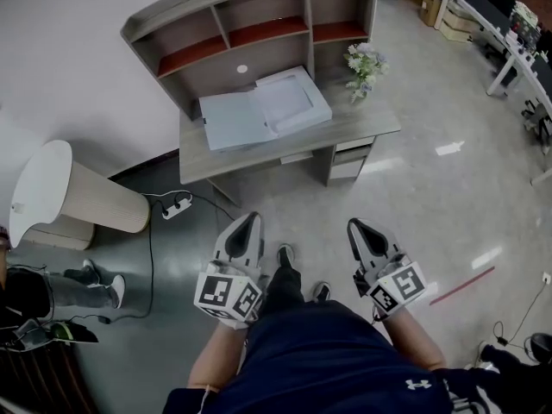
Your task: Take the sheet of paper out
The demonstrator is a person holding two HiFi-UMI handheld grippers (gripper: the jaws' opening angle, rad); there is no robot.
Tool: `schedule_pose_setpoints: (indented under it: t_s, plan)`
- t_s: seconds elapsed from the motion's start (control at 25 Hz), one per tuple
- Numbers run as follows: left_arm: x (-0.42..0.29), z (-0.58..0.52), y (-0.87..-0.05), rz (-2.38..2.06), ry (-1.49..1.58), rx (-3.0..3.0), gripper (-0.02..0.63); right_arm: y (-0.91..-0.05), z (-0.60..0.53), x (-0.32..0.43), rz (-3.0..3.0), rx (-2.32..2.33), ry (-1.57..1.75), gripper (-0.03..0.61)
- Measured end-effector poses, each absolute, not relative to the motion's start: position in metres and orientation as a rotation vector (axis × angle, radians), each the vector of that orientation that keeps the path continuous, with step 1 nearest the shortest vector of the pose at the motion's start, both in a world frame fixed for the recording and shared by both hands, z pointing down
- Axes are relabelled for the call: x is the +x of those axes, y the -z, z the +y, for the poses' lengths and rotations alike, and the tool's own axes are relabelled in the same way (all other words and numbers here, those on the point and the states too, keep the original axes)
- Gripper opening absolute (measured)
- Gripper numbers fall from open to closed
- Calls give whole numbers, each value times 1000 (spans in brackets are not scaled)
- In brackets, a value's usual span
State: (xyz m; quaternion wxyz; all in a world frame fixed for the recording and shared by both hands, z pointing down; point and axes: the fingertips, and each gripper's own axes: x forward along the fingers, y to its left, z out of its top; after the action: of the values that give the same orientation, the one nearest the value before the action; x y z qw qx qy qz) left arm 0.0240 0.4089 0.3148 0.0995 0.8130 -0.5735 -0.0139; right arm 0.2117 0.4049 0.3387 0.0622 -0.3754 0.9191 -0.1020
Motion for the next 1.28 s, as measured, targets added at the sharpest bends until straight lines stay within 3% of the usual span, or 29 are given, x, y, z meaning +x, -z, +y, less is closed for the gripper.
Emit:
schedule_pose_setpoints:
  t_s: [1.28]
  plan:
    - [-112,169,-382,-1444,53,2350,15,-373,205,88,2811,-1426,447,5]
